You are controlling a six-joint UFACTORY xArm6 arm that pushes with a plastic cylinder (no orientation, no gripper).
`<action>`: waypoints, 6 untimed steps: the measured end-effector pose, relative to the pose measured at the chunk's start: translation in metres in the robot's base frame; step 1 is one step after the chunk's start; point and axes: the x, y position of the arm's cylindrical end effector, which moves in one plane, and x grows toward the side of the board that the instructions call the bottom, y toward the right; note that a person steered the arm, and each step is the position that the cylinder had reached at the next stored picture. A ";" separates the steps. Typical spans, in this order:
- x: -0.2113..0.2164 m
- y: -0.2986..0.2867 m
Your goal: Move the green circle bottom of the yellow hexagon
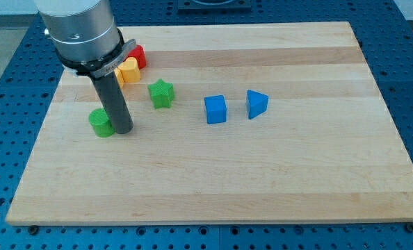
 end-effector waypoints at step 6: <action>-0.030 -0.038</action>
